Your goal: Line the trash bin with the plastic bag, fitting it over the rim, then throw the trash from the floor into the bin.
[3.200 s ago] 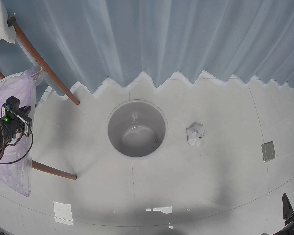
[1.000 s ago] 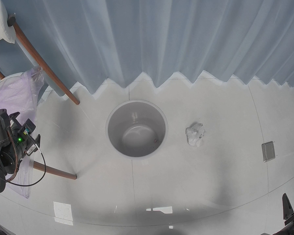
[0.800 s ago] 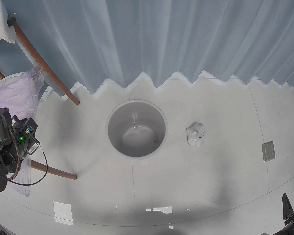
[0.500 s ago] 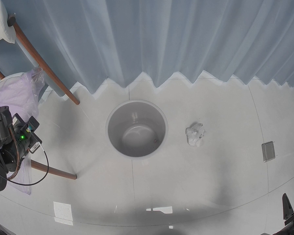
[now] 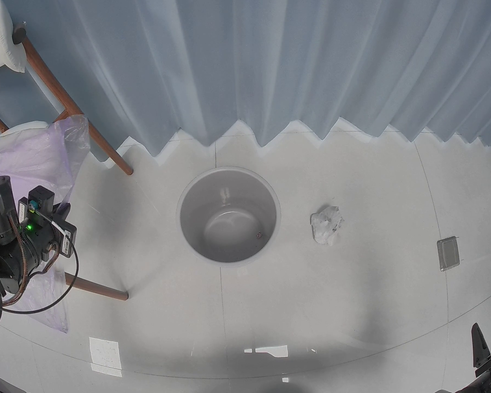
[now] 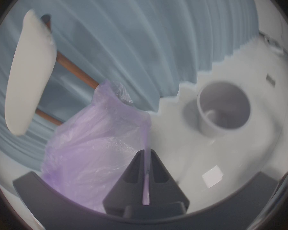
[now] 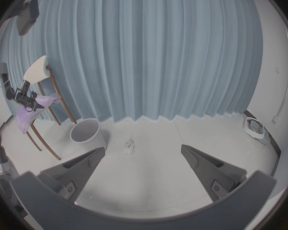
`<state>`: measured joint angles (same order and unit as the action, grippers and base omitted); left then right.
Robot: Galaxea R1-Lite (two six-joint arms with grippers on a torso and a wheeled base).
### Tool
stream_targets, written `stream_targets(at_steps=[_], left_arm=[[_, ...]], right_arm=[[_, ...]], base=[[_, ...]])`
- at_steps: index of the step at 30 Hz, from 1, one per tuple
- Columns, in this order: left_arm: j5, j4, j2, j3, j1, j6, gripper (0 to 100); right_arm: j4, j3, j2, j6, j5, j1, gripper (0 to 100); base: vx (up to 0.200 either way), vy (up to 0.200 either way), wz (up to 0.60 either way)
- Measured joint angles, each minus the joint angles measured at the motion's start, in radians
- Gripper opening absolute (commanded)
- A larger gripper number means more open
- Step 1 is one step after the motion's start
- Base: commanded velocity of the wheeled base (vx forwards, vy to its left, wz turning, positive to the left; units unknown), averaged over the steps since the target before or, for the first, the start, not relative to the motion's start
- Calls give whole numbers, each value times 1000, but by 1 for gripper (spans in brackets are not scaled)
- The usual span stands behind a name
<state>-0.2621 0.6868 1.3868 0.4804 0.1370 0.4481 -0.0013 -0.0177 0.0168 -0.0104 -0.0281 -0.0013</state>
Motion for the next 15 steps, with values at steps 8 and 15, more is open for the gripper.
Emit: stream_targets(at_steps=[8,15], left_arm=[[151,-17,-31,52,86,-345,0],[219,-8,-42,117,126,-633,0]], right_arm=[[0,0,0,0,2,-1,100],[0,0,0,6,4,0,100]], base=[[0,0,0],[0,0,0]])
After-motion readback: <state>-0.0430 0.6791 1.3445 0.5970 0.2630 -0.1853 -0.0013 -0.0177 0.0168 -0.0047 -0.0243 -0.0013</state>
